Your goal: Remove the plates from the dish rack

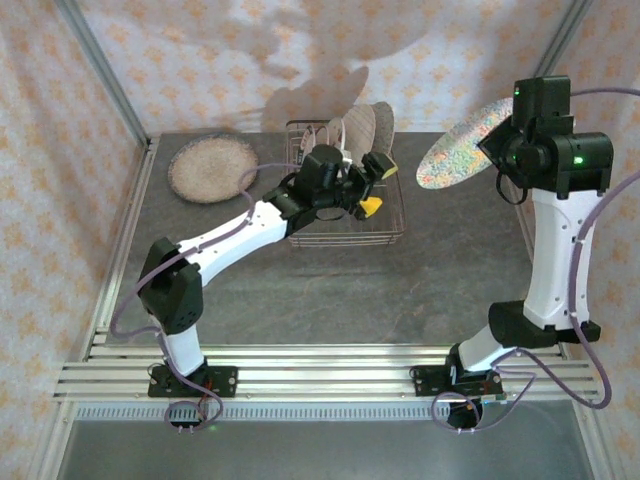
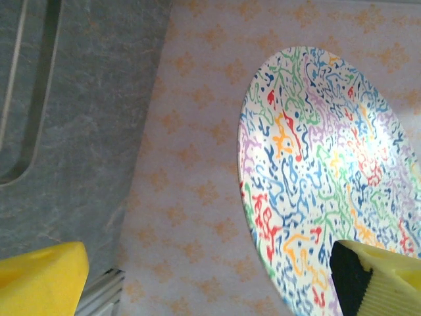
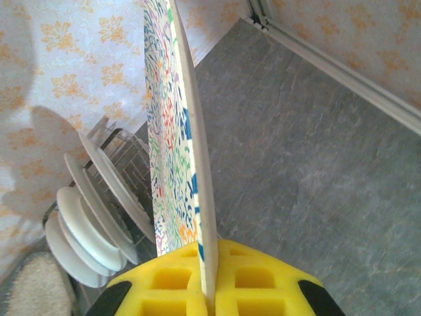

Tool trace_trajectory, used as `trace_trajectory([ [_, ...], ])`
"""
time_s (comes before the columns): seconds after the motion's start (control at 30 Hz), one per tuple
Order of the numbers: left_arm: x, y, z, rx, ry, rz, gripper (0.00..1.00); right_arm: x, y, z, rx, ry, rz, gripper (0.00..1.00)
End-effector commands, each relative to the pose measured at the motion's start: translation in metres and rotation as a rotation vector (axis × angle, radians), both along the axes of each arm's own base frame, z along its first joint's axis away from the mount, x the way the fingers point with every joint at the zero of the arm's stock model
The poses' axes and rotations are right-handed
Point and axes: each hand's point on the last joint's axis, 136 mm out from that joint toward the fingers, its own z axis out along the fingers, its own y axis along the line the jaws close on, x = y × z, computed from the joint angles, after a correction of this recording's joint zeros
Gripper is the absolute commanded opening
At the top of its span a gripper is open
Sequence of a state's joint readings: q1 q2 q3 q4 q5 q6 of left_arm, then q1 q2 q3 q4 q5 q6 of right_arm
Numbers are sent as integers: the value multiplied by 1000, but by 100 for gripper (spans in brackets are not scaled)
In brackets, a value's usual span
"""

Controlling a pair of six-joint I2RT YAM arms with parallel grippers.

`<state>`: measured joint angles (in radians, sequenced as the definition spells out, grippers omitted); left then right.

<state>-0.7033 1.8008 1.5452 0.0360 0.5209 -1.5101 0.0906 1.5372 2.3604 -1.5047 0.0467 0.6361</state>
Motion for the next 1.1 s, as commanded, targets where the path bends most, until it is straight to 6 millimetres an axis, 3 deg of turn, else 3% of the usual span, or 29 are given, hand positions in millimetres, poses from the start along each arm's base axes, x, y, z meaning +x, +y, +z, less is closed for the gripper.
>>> trace_trajectory([
  [0.0, -1, -22, 22, -106, 24, -23, 91, -15, 5, 9, 110, -54, -37, 0],
  [0.23, 2, -41, 28, -183, 71, -29, 82, -20, 14, 1, 204, -78, -36, 0],
  [0.27, 6, -45, 15, -161, 93, -33, 81, -20, 16, 0, 218, -81, -31, 0],
  [0.4, 8, -48, 16, -180, 100, -33, 75, -21, 20, 0, 249, -86, -25, 0],
  [0.53, 10, -51, 17, -225, 110, -33, 56, -21, 23, -5, 272, -82, -16, 0],
  [0.73, 11, -51, 18, -246, 110, -25, 42, -18, 28, -13, 315, -86, -7, 0],
  [1.07, 10, -39, 19, -228, 108, -14, 1, -20, 27, -22, 300, -78, -1, 0],
])
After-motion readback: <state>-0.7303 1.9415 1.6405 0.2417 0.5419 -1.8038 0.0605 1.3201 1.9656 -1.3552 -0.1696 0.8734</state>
